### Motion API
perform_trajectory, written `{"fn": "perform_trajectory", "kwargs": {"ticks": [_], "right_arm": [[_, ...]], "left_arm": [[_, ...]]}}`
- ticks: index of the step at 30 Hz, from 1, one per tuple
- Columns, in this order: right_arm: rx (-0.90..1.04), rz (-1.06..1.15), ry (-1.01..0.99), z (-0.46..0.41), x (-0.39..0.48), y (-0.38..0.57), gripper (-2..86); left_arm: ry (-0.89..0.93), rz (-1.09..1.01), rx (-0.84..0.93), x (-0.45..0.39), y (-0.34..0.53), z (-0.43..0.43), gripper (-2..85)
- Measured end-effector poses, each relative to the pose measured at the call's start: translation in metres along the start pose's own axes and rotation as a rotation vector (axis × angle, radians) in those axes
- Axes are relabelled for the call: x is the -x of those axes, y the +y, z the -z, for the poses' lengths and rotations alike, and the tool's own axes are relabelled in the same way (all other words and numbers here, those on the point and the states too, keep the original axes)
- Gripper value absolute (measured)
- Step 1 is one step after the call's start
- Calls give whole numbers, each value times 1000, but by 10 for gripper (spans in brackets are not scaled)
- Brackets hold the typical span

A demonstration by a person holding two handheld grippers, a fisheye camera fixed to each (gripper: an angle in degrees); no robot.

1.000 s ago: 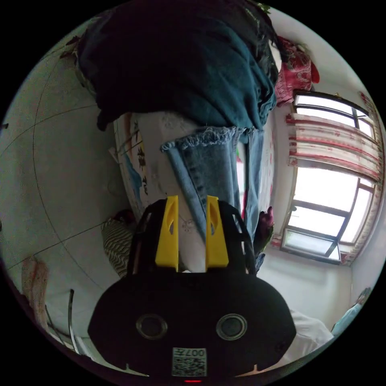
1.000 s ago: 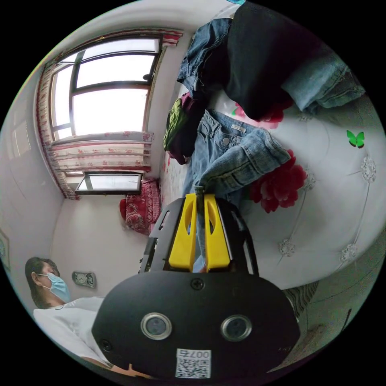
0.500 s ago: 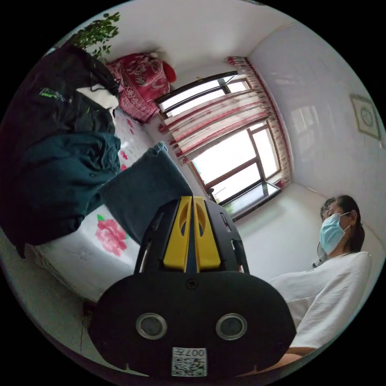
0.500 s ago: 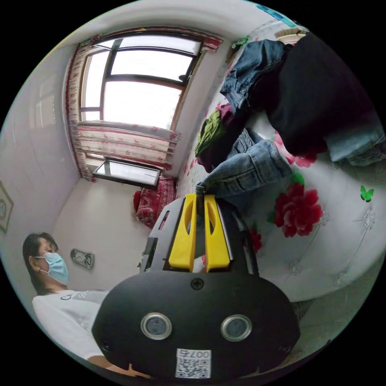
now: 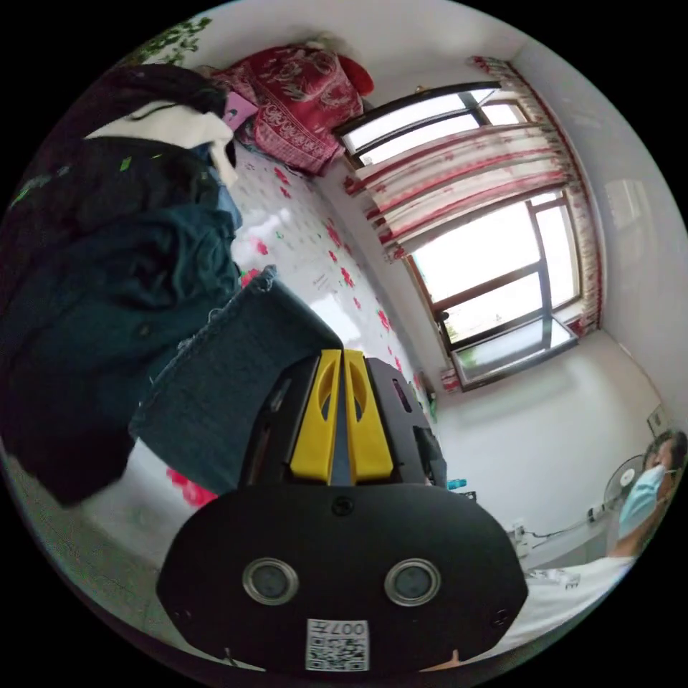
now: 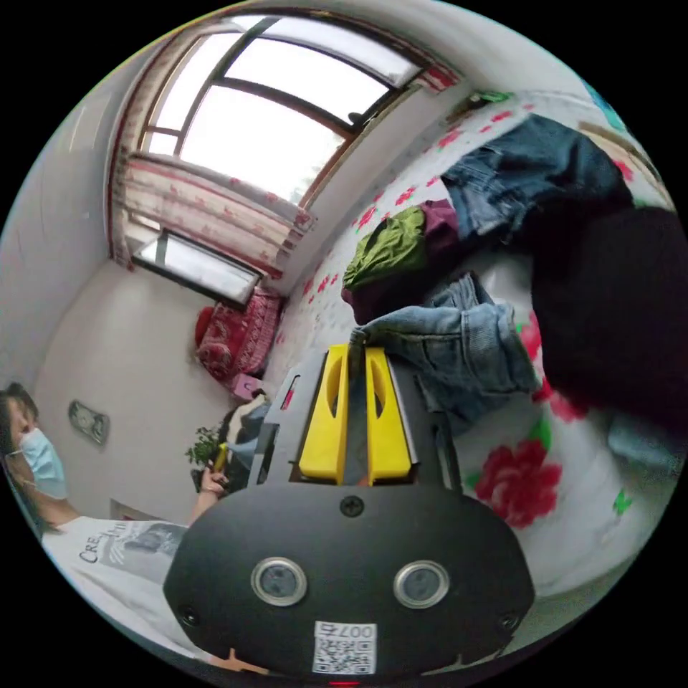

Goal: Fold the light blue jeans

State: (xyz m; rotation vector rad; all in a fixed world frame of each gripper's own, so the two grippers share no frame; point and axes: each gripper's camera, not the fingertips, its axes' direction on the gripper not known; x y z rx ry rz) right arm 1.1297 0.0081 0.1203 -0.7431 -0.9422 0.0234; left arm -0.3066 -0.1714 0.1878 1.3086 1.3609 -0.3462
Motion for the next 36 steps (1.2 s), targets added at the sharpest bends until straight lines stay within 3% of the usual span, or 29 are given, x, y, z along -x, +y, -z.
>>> {"fn": "perform_trajectory", "kwargs": {"ticks": [4,9,12,16,20,26,28,32,36], "right_arm": [[127,107,150,-102,25,-80,57],[147,68,262,-151,11,-90,81],[140,49,339,-139,-7,-62,89],[108,-142,431,-97,-53,-14,97],[112,-332,368,-85,-98,6,100],[148,-382,324,-125,-121,-31,56],[128,-328,333,-120,-103,-46,39],[67,-43,242,-62,-16,-65,16],[61,155,402,-14,35,-57,16]], "left_arm": [[-119,-22,49,4,-80,-121,43],[-201,102,175,47,-72,-209,53],[-261,59,215,72,-39,-220,53],[-351,101,173,106,11,-192,56],[-342,178,158,136,30,-187,73],[-312,257,249,177,9,-246,78],[-393,284,290,193,-3,-257,2],[-347,226,346,198,-12,-243,-7],[-311,26,382,180,16,-207,-7]]}}
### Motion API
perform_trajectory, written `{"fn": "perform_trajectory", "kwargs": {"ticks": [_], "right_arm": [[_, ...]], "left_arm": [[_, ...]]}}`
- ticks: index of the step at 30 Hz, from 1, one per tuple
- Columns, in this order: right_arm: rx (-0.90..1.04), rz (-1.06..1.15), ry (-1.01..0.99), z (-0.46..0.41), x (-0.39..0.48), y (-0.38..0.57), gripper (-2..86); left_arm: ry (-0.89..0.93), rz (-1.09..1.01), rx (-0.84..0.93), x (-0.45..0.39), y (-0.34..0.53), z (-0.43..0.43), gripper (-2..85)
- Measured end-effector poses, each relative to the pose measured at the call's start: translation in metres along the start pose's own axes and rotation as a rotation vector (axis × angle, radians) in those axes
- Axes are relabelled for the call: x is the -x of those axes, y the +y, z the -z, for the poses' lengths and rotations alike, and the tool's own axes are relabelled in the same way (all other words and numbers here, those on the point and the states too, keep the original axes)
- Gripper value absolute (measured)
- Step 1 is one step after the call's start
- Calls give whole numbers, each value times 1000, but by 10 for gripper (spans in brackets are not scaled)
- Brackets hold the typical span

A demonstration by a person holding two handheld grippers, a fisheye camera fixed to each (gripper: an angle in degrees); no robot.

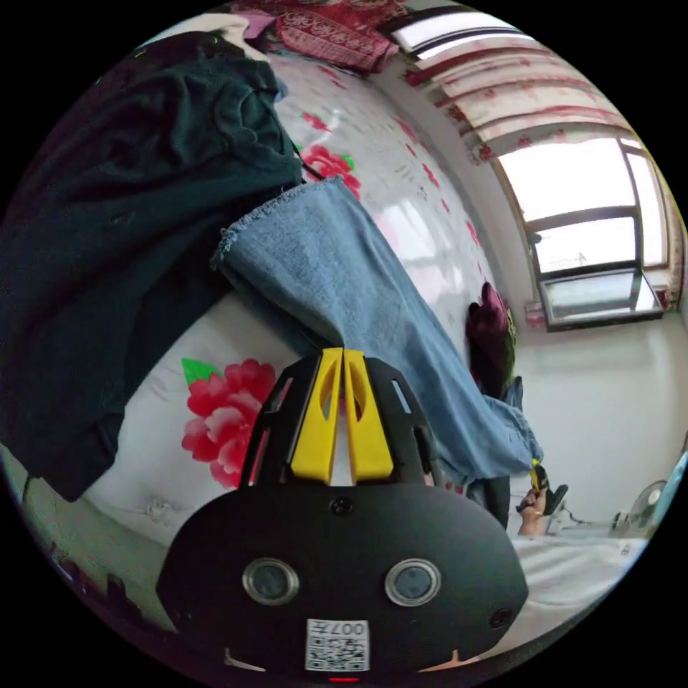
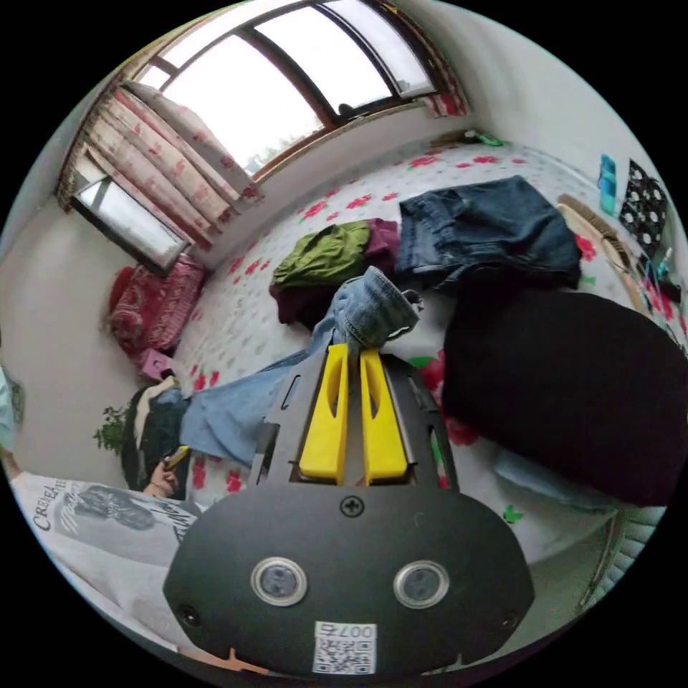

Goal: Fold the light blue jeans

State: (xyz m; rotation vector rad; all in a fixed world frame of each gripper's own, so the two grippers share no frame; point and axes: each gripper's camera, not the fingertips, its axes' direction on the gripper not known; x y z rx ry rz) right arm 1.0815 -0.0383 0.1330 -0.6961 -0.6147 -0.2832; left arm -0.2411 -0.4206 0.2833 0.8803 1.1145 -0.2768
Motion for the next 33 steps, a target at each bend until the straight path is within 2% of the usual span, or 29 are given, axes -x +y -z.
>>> {"fn": "perform_trajectory", "kwargs": {"ticks": [3,5,6,9,13,17,21,23,26,29,33], "right_arm": [[40,-112,172,-1,-37,10,28],[73,-211,333,-9,-60,26,35],[56,-204,338,-7,-58,30,36],[-1,-63,284,-7,-21,51,43],[234,220,74,-64,43,81,56],[427,343,-23,-116,90,114,68],[473,395,-81,-125,110,126,77],[476,421,-66,-118,112,126,82],[429,397,-39,-98,101,124,85],[348,305,-27,-72,74,123,86],[237,113,-38,-42,23,127,89]], "left_arm": [[77,49,28,26,31,-10,1],[49,137,0,47,44,-8,20],[83,168,-38,59,50,-3,45],[126,183,-92,83,53,10,82],[137,196,-87,109,36,3,118],[244,282,-125,131,23,-12,99],[364,407,-190,146,28,-29,26],[380,341,-221,130,31,-26,8],[381,136,-253,73,37,-9,-2],[369,-178,-229,-20,46,4,-3],[453,-683,-45,-187,93,-18,2]]}}
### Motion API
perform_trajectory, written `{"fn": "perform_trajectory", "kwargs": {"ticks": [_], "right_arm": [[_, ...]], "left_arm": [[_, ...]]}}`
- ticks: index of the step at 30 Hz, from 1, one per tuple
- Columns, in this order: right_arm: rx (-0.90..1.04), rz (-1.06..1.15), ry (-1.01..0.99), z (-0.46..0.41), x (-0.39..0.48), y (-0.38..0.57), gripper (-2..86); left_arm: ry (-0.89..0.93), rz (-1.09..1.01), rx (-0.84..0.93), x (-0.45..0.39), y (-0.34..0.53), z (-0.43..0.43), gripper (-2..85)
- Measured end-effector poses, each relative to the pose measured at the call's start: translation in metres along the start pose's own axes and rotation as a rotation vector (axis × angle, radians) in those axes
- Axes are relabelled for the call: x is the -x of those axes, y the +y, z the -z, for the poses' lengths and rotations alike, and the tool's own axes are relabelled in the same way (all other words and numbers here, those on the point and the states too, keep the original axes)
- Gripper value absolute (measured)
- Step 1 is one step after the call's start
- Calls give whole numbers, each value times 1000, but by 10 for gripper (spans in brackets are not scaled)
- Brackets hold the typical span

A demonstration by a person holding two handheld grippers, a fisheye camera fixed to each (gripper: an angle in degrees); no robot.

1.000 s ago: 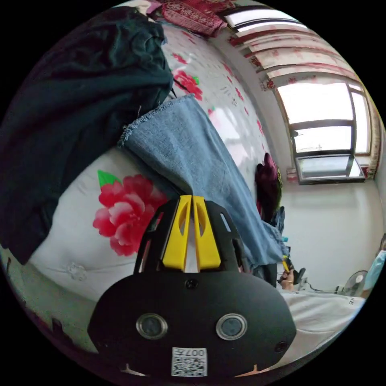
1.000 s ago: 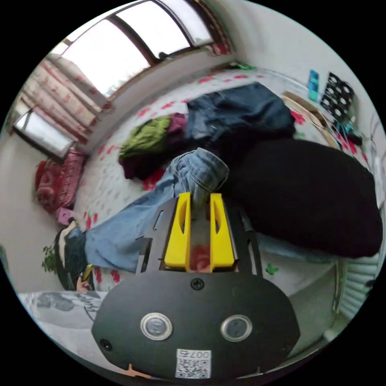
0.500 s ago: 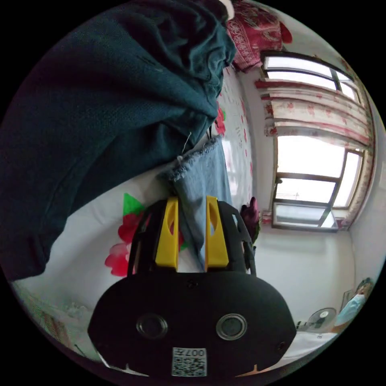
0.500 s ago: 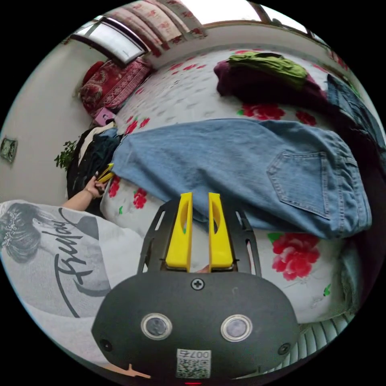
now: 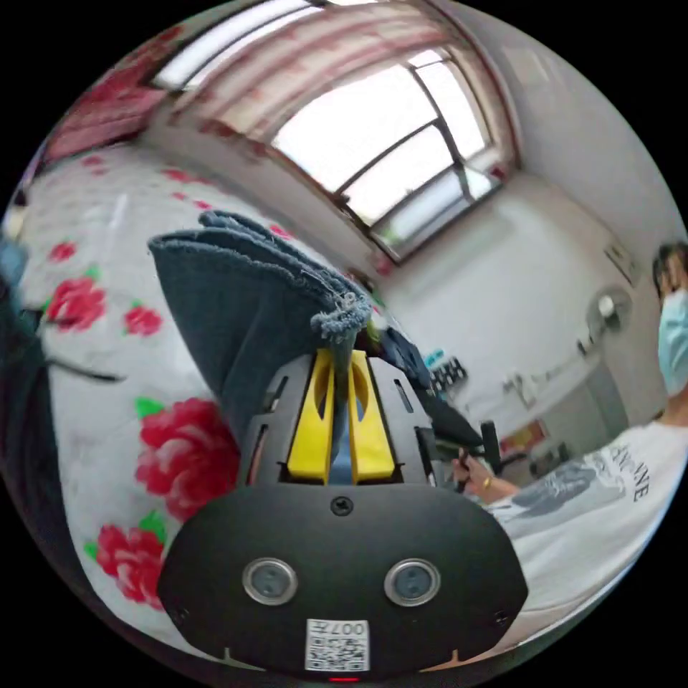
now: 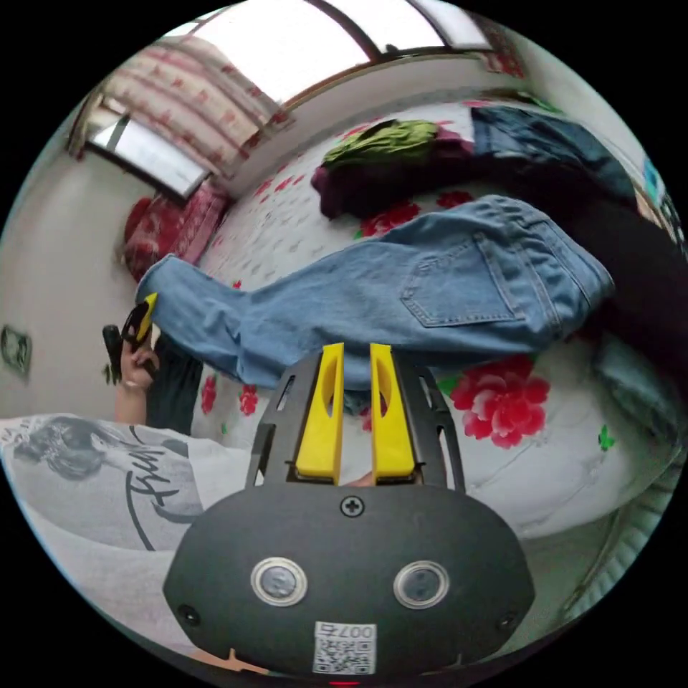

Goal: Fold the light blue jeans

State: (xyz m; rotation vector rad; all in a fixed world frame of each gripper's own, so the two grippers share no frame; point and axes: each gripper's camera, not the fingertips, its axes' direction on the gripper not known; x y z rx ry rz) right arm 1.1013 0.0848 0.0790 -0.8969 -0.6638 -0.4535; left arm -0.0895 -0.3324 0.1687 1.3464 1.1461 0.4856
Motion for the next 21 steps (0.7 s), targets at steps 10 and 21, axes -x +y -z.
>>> {"fn": "perform_trajectory", "kwargs": {"ticks": [10,21], "right_arm": [[-357,-571,-197,52,-158,78,124],[-368,-775,-217,22,-248,53,119]], "left_arm": [[176,-199,782,-137,124,-312,68],[-142,130,483,-47,135,-184,65]]}}
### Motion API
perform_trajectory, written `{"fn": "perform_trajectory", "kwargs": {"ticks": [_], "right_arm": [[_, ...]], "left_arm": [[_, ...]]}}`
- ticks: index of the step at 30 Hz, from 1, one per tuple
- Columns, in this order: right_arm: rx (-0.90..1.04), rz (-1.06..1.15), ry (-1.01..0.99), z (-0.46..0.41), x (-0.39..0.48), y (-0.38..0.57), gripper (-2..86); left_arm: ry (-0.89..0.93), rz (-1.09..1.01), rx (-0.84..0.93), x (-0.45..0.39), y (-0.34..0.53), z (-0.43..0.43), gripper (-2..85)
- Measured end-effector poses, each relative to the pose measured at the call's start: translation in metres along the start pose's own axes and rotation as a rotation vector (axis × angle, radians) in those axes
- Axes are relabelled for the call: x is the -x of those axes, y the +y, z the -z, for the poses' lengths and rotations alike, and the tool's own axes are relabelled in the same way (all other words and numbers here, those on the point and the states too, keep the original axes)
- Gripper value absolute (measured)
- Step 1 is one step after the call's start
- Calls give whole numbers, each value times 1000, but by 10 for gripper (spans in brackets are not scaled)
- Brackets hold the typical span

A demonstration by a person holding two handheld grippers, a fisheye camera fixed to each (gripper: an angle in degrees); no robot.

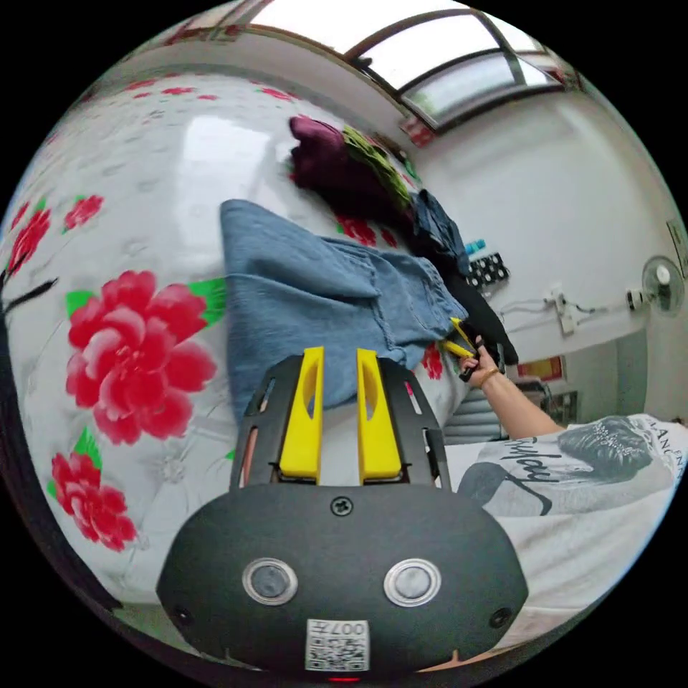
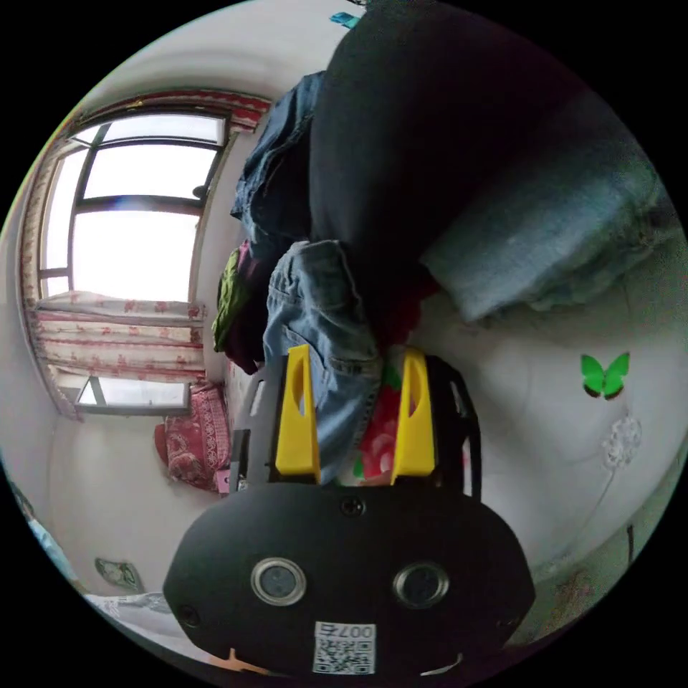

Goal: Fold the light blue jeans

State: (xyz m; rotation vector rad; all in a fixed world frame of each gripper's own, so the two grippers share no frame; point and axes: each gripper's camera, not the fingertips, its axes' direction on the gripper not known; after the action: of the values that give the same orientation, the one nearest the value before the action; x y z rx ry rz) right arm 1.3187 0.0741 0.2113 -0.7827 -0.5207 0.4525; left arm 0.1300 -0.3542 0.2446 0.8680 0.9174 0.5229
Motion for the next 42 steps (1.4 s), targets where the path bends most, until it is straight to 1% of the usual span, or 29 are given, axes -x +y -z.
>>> {"fn": "perform_trajectory", "kwargs": {"ticks": [3,4,5,6,8,9,11,13,15,17,18,19,20,21,22,23,24,27,28,29,30,32,33,35,36,38,39,41,42], "right_arm": [[6,48,-54,-6,21,-12,91],[-8,126,-91,-4,44,-13,83],[12,243,-109,-4,75,-12,76],[28,313,-113,-5,93,-10,74],[107,657,-80,-10,176,15,65],[126,745,-65,-12,196,26,64],[169,1076,-19,-21,261,78,57],[151,1208,-20,-24,285,107,55],[109,1200,-1,-26,289,113,53],[61,1013,61,-22,264,86,51],[66,946,68,-20,253,75,51],[78,812,81,-14,225,53,51],[62,709,127,-4,198,37,52],[32,666,171,4,187,32,52],[-46,610,265,22,170,28,53],[-111,612,323,40,164,32,54],[-135,628,338,46,166,35,55],[-172,819,390,43,204,63,62],[-146,943,368,27,227,79,67],[-62,1070,308,3,251,93,73],[3,1127,272,-12,263,100,76],[280,1289,143,-84,305,123,87],[344,1319,119,-103,314,128,89],[534,1419,76,-177,347,148,95],[566,1441,77,-194,354,153,96],[713,1497,84,-262,376,170,91],[755,1507,97,-279,380,175,88],[931,1515,134,-334,388,192,59],[968,1516,145,-344,389,196,48]], "left_arm": [[-39,154,-108,34,32,26,66],[-36,206,-137,46,44,32,67],[-33,226,-149,51,49,34,67],[-31,265,-169,59,58,37,68],[-34,304,-193,70,68,40,70],[-33,319,-205,75,70,41,72],[-21,328,-223,81,70,40,78],[14,312,-221,85,61,34,84],[32,295,-205,85,53,28,86],[36,267,-195,83,50,23,85],[30,252,-185,82,51,19,85],[19,244,-169,83,53,15,85],[14,241,-158,84,55,13,85],[3,237,-137,86,59,8,86],[-14,226,-114,87,63,3,86],[-24,218,-100,87,64,1,86],[-50,198,-71,85,65,-5,86],[-105,150,-3,84,61,-21,86],[-131,136,16,84,58,-27,87],[-143,130,24,84,56,-29,87],[-156,122,39,85,52,-34,88],[-170,108,66,87,47,-41,87],[-180,99,80,89,45,-45,87],[-165,90,91,93,43,-49,83],[-168,99,98,97,42,-50,81],[-164,92,105,100,41,-48,75],[-158,86,107,101,40,-46,70],[-145,88,98,104,41,-41,61],[-135,95,90,106,43,-38,55]]}}
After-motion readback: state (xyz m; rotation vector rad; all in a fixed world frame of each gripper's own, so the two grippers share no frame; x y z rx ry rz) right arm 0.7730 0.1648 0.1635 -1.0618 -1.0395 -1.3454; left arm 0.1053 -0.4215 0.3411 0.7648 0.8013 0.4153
